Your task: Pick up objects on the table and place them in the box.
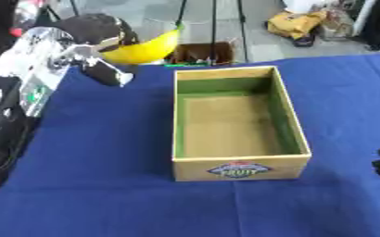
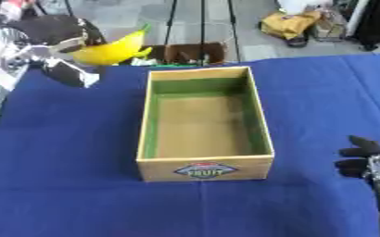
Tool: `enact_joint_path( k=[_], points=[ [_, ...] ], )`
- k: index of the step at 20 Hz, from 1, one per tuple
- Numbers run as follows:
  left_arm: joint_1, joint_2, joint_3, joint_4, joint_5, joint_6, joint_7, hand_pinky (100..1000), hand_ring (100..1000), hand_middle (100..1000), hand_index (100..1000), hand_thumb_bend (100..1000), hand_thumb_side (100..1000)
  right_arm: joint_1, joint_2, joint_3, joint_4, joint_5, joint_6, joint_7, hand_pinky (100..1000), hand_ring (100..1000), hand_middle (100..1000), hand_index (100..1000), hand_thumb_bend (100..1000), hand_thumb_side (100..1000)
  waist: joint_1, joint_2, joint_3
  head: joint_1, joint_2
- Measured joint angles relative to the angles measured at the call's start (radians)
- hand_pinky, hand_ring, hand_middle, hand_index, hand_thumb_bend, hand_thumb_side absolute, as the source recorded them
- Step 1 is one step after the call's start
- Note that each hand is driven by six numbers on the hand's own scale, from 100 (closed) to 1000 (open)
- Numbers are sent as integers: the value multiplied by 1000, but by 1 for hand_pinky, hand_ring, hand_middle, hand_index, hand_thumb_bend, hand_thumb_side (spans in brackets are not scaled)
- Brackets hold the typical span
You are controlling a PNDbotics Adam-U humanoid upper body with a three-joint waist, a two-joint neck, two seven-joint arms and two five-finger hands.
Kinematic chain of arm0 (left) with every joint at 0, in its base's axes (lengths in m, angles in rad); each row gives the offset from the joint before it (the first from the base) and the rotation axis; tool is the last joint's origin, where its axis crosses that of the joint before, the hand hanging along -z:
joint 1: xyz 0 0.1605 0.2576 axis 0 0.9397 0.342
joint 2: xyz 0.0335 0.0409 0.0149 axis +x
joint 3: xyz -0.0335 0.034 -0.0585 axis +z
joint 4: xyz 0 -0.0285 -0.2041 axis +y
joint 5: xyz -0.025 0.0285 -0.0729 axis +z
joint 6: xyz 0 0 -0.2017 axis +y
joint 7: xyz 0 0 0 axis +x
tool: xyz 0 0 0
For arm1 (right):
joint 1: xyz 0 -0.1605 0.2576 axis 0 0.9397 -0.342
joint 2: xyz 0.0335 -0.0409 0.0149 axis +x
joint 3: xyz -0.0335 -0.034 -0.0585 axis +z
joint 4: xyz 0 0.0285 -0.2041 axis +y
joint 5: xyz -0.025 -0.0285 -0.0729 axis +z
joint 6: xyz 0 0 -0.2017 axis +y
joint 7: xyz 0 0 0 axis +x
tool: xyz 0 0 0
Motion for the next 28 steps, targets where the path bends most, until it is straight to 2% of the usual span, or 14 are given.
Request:
enact_joint_path(
  k=[14,17,28],
  points=[
    [-31,-85,-40,-50,42,-15,-32,482,700,617,716,100,389,-9,5,6,0,-4,-1,7,636,623,630,821,100,1000,6,0,-17,0,1],
    [-34,-105,-46,-50,45,-17,-41,482,700,617,716,100,411,-10,5,6,0,-5,0,8,636,623,630,822,100,1000,9,1,-22,1,1],
    [-40,-163,-74,-36,47,-24,-57,476,695,612,713,100,396,-20,5,12,0,-6,1,9,638,624,631,822,100,1000,20,13,-40,1,1]
  ],
)
